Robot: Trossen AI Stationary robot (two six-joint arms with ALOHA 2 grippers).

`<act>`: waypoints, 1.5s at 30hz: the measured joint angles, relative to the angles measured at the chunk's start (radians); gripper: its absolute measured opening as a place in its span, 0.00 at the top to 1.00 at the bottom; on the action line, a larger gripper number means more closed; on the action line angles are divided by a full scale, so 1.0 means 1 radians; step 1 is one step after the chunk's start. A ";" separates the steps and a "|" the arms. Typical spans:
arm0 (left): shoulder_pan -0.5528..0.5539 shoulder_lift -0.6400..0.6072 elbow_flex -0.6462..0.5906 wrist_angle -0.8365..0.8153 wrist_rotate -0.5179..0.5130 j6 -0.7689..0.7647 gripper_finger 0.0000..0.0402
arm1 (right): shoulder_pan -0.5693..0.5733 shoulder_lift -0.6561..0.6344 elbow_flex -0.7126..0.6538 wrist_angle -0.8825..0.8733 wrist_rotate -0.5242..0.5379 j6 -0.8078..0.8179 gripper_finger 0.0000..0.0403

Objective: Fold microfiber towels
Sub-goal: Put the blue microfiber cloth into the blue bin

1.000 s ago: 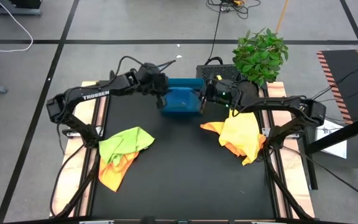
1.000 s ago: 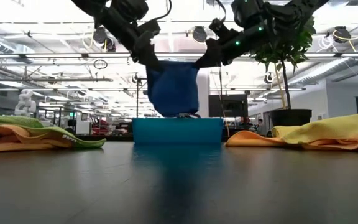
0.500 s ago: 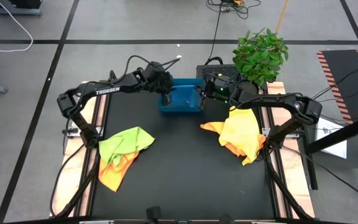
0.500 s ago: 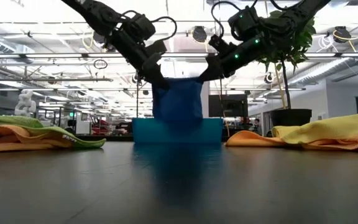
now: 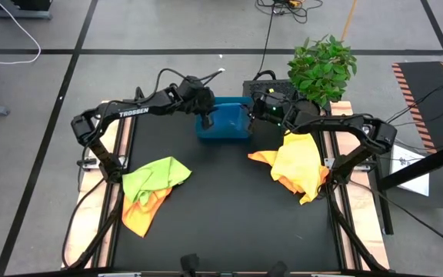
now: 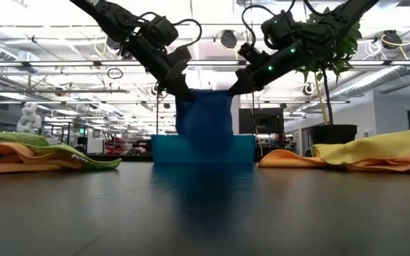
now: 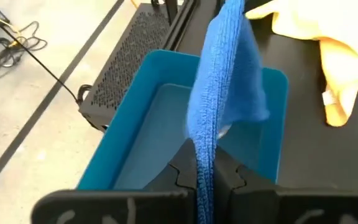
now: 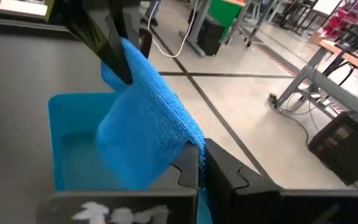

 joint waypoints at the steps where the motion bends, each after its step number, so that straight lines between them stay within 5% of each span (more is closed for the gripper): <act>1: 0.000 0.000 0.000 -0.001 0.005 -0.003 0.98 | 0.000 0.000 0.000 -0.008 -0.001 0.001 1.00; 19: -0.018 0.034 -0.001 -0.106 0.099 -0.081 0.98 | 0.051 -0.001 -0.002 -0.172 -0.046 0.078 1.00; 33: 0.071 0.214 0.000 0.045 0.098 -0.070 0.97 | -0.035 0.215 -0.021 0.013 -0.027 0.025 0.98; 45: 0.094 0.257 -0.003 0.151 -0.084 -0.038 0.85 | -0.109 0.261 -0.023 0.100 -0.008 0.031 0.96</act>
